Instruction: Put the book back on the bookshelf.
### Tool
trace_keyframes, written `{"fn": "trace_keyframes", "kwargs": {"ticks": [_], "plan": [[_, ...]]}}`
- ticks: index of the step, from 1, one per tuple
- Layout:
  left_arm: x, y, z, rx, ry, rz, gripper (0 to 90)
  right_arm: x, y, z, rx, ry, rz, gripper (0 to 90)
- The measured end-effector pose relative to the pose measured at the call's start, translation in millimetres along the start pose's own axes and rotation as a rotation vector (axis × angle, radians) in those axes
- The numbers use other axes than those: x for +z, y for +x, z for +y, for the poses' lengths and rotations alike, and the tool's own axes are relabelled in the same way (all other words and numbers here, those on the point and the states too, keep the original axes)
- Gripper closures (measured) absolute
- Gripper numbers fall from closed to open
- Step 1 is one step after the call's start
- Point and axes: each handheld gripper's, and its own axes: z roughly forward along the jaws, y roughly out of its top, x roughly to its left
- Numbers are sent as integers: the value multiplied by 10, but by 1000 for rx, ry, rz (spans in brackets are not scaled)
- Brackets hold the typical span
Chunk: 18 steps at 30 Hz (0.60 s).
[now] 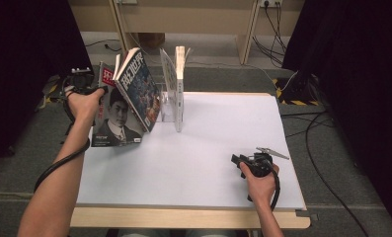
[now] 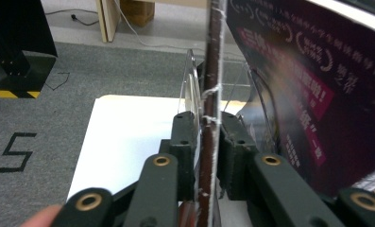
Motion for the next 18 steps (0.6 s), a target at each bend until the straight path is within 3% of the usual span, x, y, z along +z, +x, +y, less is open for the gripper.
{"fn": "trace_keyframes", "kwargs": {"ticks": [10,18], "plan": [[86,-19,59,34,72,-22,855,6,-6,-12,-3,12,0,594],[-7,-31,22,40,14,-50,862,3,-24,-8,-8,7,-1,594]]}}
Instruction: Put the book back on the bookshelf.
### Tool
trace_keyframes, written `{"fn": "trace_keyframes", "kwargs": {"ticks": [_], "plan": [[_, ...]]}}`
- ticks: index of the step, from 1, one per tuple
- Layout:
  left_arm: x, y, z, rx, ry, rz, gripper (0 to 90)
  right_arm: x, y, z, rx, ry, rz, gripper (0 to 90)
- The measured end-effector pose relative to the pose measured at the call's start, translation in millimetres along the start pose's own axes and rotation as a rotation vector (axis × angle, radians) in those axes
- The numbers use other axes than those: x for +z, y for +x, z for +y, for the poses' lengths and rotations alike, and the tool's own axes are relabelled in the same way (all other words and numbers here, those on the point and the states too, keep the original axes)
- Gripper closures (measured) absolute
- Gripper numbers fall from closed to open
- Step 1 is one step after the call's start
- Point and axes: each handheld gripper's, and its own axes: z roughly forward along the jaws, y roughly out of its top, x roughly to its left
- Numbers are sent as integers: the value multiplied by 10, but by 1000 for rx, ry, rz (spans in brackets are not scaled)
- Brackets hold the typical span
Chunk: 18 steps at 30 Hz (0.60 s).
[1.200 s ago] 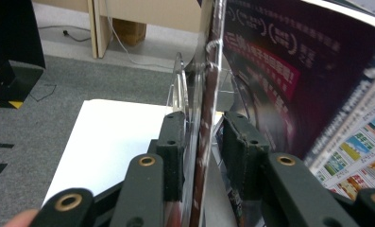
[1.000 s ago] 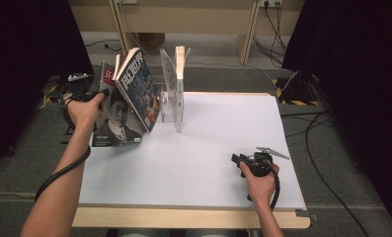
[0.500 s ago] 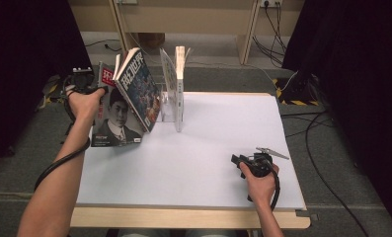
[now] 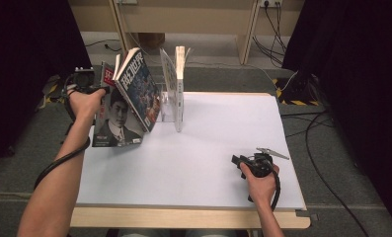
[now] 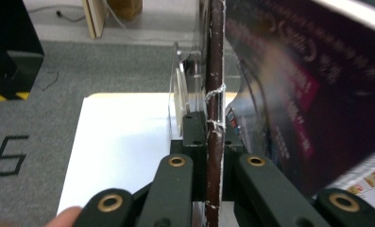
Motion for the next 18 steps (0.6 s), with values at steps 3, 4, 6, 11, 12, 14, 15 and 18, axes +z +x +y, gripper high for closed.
{"fn": "trace_keyframes", "kwargs": {"ticks": [3,4,6,11,12,14,15,18], "plan": [[-64,-13,12,3,-35,-12,863,-4,5,1,6,2,-3,594],[-146,-27,38,-4,-82,-31,863,-4,7,1,4,1,-2,594],[-190,-34,56,-8,-105,-41,863,-3,11,1,5,1,-3,595],[-380,-116,176,2,-212,-82,863,16,22,-7,2,5,-4,595],[-426,-157,214,15,-260,-98,863,24,29,-12,-3,6,-3,595],[-446,-176,233,8,-284,-107,863,26,33,-12,-3,7,-1,595],[-457,-187,245,-5,-302,-118,863,27,37,-12,-3,8,-2,595],[-509,-251,286,-2,-341,-147,863,22,34,-7,-6,3,-2,595]]}}
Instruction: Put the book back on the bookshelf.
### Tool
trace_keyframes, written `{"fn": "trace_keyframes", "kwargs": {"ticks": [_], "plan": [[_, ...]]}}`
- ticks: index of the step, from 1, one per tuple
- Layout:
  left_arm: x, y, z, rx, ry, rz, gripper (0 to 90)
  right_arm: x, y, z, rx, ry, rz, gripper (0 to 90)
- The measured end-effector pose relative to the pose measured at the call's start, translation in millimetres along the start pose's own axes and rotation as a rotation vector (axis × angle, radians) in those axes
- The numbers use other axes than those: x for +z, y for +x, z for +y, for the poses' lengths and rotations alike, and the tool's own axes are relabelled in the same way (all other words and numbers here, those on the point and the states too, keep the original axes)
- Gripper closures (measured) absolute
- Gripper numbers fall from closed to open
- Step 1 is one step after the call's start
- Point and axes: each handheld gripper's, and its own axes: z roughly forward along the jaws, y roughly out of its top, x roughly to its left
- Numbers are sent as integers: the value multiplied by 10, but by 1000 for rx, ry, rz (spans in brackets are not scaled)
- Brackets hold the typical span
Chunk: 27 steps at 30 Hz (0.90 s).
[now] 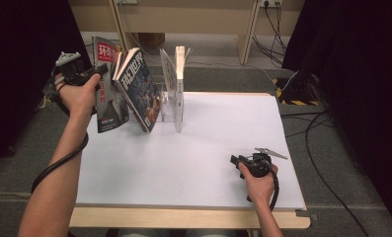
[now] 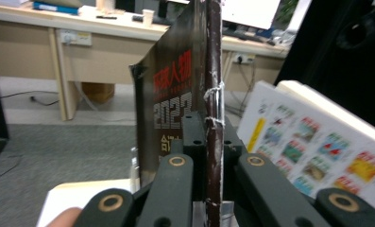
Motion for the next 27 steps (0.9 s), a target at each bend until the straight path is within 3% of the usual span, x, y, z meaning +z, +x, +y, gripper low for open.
{"fn": "trace_keyframes", "kwargs": {"ticks": [5,9,11,17,18,21,22,25,27], "plan": [[-36,-61,55,1,-24,-18,863,4,-9,0,8,2,1,595],[-17,-27,63,-24,-42,-29,863,3,-5,-1,5,1,2,595],[24,2,33,-14,-43,-22,863,1,-3,-2,2,0,3,595],[214,186,-221,-7,-44,37,862,0,3,-1,0,-3,5,595],[254,244,-326,-9,-39,55,862,2,-3,-1,-1,-4,5,595],[270,290,-423,-10,-46,68,862,6,-9,-2,1,-3,5,595],[259,317,-485,7,-58,96,861,10,-15,-3,2,-3,4,595],[236,349,-533,5,-69,101,861,11,-17,-5,2,-2,5,595],[217,362,-583,29,-61,110,860,12,-14,-7,-5,-2,2,595]]}}
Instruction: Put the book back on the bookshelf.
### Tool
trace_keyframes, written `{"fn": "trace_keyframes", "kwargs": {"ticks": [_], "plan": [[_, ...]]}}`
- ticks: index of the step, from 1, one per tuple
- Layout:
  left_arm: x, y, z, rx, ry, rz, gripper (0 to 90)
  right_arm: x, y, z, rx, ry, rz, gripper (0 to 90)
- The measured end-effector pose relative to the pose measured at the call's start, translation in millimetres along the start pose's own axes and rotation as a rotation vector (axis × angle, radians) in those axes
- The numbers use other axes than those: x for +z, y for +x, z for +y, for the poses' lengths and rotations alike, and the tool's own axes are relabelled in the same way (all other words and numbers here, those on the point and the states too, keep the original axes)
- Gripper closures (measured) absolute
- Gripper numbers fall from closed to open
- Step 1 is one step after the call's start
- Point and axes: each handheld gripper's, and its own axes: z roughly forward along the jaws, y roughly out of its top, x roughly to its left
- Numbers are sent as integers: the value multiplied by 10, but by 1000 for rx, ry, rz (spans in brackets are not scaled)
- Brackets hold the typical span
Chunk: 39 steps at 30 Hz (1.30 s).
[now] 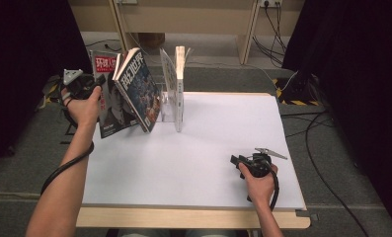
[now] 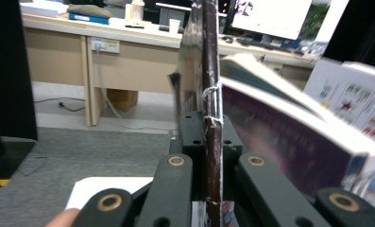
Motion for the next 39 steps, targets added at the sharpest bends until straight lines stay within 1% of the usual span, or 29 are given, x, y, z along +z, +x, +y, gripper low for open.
{"fn": "trace_keyframes", "kwargs": {"ticks": [1,3,4,5,6,8,9,12,13,15,16,17,18,19,22,24,25,26,27,28,29,30,33,36,37,39], "plan": [[-13,4,-47,15,6,2,859,0,1,-1,-1,0,0,596],[-45,9,-122,25,2,2,858,0,17,-1,-2,1,6,595],[-45,9,-122,25,2,2,858,0,17,-1,-2,1,6,595],[-84,1,-147,44,-3,-5,858,-4,27,-1,-6,2,5,595],[-84,1,-147,44,-3,-5,857,-4,27,-1,-6,2,5,595],[-127,-4,-162,59,-2,-14,856,-3,27,-2,-7,2,3,595],[-172,1,-177,72,6,-18,856,-1,26,-2,-8,3,2,595],[-215,9,-192,72,20,-27,854,-1,28,-2,-4,3,5,595],[-238,10,-199,73,30,-26,853,-2,29,-1,-6,3,4,595],[-279,15,-210,57,54,-45,849,-4,29,1,-3,2,6,595],[-298,11,-211,56,75,-48,846,-5,31,1,-4,1,6,595],[-327,14,-204,53,102,-58,841,-6,34,2,-5,0,5,595],[-338,20,-199,42,113,-64,830,-9,36,4,-5,0,5,595],[-357,36,-176,30,140,-64,816,-10,37,6,-6,-1,4,595],[-362,65,-137,25,151,-61,800,-7,42,10,-2,0,5,595],[-359,83,-97,18,146,-59,779,-4,55,13,-1,2,9,594],[-353,92,-41,19,142,-53,758,-3,58,14,-11,2,7,594],[-353,92,-41,19,142,-53,747,-3,58,14,-11,2,7,594],[-326,98,15,22,143,-52,739,6,55,8,-9,5,10,594],[-326,98,15,22,143,-52,739,6,55,8,-9,5,10,594],[-295,99,71,37,149,-44,739,12,53,2,-4,11,10,594],[-295,99,71,37,149,-44,739,12,53,2,-4,11,10,594],[-225,99,156,35,162,-39,739,6,47,4,-8,10,9,593],[-202,92,187,32,169,-42,753,5,43,6,-10,9,6,594],[-192,87,202,30,172,-39,753,6,46,3,-4,11,9,594],[-179,76,224,31,179,-33,794,5,49,0,1,15,10,593]]}}
